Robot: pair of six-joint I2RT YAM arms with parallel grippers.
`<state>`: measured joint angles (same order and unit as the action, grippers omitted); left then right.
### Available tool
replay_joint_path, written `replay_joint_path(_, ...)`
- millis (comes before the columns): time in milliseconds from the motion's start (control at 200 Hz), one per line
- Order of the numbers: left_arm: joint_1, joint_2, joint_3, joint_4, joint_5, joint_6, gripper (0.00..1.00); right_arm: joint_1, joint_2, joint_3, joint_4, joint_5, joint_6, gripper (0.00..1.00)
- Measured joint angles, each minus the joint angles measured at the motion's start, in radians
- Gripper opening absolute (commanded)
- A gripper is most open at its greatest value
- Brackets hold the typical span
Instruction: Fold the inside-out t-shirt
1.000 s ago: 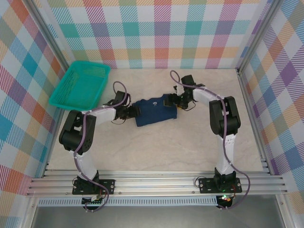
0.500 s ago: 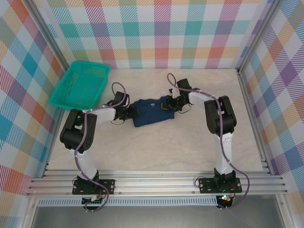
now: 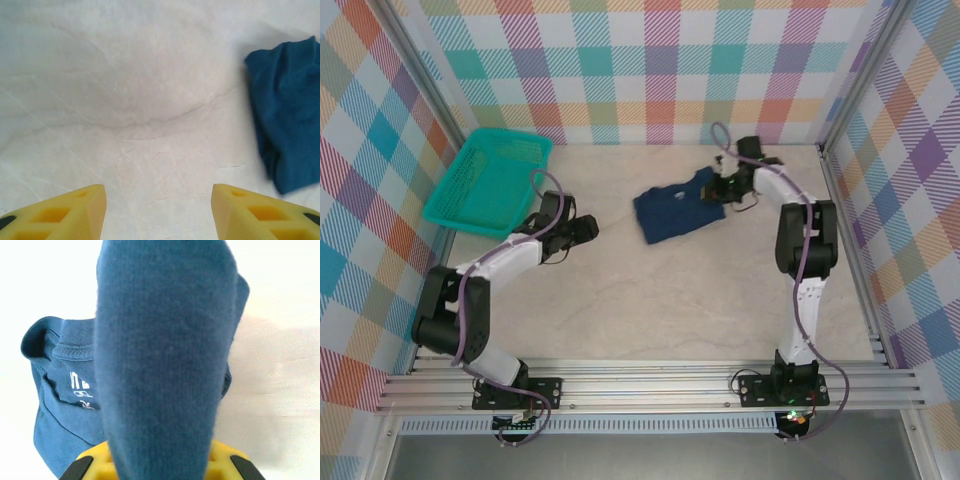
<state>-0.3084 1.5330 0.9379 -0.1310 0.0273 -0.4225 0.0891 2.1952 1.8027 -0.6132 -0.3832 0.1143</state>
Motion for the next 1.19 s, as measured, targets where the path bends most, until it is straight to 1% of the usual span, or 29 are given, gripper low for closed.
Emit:
replay_joint_path(155,0.000,-0.099,-0.033,-0.003,0.000,0.000,0.59,-0.152,0.025,0.179,-0.100,0.174,-0.164,0.04)
replay_joint_path(215,0.000,-0.125,-0.049,-0.010,-0.001,0.000,0.59,-0.196,0.054,0.254,-0.122,0.231,-0.219,0.05)
replay_joint_path(285,0.000,-0.147,-0.066,-0.021,-0.004,0.000,0.59,-0.225,0.111,0.360,-0.157,0.299,-0.281,0.07)
replay_joint_path(365,0.000,-0.161,-0.080,-0.032,-0.006,0.000,0.59,-0.232,0.203,0.494,-0.184,0.377,-0.338,0.10)
replay_joint_path(385,0.000,-0.163,-0.081,-0.035,-0.007,0.000,0.59,-0.232,0.230,0.532,-0.192,0.397,-0.350,0.13)
replay_joint_path(430,0.000,-0.165,-0.083,-0.039,-0.008,0.000,0.59,-0.226,0.292,0.611,-0.206,0.440,-0.366,0.25)
replay_joint_path(465,0.000,-0.165,-0.083,-0.042,-0.008,0.000,0.59,-0.221,0.339,0.669,-0.218,0.473,-0.373,0.32)
replay_joint_path(520,0.000,-0.165,-0.083,-0.048,-0.008,0.000,0.60,-0.214,0.402,0.746,-0.233,0.522,-0.386,0.48)
replay_joint_path(540,0.000,-0.165,-0.083,-0.051,-0.008,0.000,0.60,-0.212,0.422,0.771,-0.241,0.541,-0.373,0.53)
replay_joint_path(605,0.000,-0.165,-0.083,-0.054,-0.011,0.000,0.61,-0.205,0.448,0.797,-0.256,0.588,-0.349,0.64)
replay_joint_path(670,0.000,-0.166,-0.083,-0.055,-0.014,0.000,0.62,-0.198,0.441,0.790,-0.280,0.631,-0.325,0.68)
replay_joint_path(730,0.000,-0.170,-0.083,-0.056,-0.023,0.002,0.65,-0.192,0.397,0.727,-0.269,0.659,-0.307,0.69)
replay_joint_path(755,0.000,-0.173,-0.083,-0.058,-0.030,0.003,0.66,-0.189,0.356,0.667,-0.257,0.669,-0.296,0.69)
replay_joint_path(820,-0.001,-0.192,-0.085,-0.058,-0.058,0.016,0.73,-0.179,0.235,0.486,-0.215,0.684,-0.270,0.73)
replay_joint_path(885,0.000,-0.233,-0.106,-0.048,-0.109,0.032,0.80,-0.161,0.055,0.236,-0.137,0.687,-0.237,0.79)
replay_joint_path(935,0.000,-0.282,-0.137,-0.043,-0.156,0.052,0.87,-0.137,-0.106,0.045,-0.090,0.685,-0.204,0.84)
replay_joint_path(1025,0.011,-0.380,-0.206,-0.025,-0.247,0.071,0.99,-0.080,-0.361,-0.238,0.025,0.670,-0.161,0.92)
replay_joint_path(1065,0.018,-0.423,-0.233,-0.020,-0.284,0.084,1.00,-0.051,-0.463,-0.345,0.070,0.668,-0.141,0.95)
replay_joint_path(1100,0.025,-0.460,-0.257,-0.013,-0.319,0.095,1.00,-0.025,-0.547,-0.437,0.117,0.663,-0.119,1.00)
replay_joint_path(1135,0.035,-0.495,-0.279,-0.002,-0.351,0.105,1.00,0.003,-0.623,-0.527,0.162,0.652,-0.095,1.00)
replay_joint_path(1195,0.053,-0.544,-0.310,0.014,-0.406,0.126,1.00,0.031,-0.711,-0.657,0.232,0.628,-0.064,1.00)
